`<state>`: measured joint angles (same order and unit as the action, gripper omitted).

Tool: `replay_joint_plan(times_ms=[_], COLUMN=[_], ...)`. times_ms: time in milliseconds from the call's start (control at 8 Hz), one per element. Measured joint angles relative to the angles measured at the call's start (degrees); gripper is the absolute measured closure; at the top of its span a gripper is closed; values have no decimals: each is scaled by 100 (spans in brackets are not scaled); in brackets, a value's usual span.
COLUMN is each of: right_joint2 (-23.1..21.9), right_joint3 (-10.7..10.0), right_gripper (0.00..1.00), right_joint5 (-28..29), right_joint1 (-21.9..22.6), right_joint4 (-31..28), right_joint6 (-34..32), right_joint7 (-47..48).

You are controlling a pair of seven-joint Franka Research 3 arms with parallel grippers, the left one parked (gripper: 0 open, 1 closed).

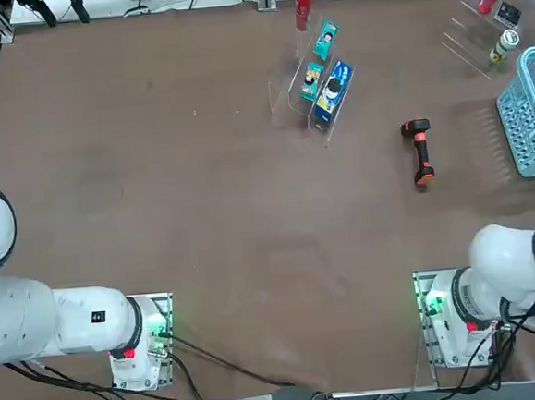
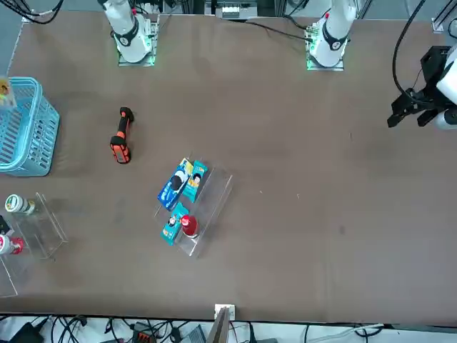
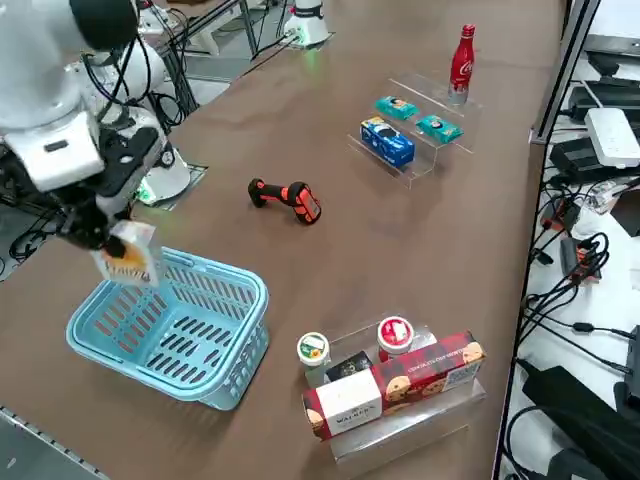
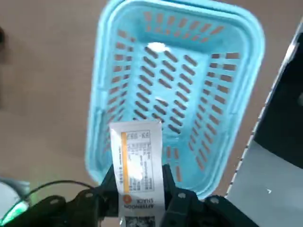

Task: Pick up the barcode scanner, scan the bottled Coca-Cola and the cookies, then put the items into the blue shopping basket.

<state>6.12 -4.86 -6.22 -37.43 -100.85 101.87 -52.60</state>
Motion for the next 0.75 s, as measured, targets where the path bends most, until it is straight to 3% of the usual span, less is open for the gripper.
replay_joint_plan(times_ms=[250,500,750], right_joint2=[431,723,738], right_joint3=[8,8,12], right_gripper=[67,38,1], right_joint5=[3,4,7], right_joint1=[-18,-74,-93], right_joint4=[121,204,282], right_joint6=[464,732,718], right_joint7=[2,2,2])
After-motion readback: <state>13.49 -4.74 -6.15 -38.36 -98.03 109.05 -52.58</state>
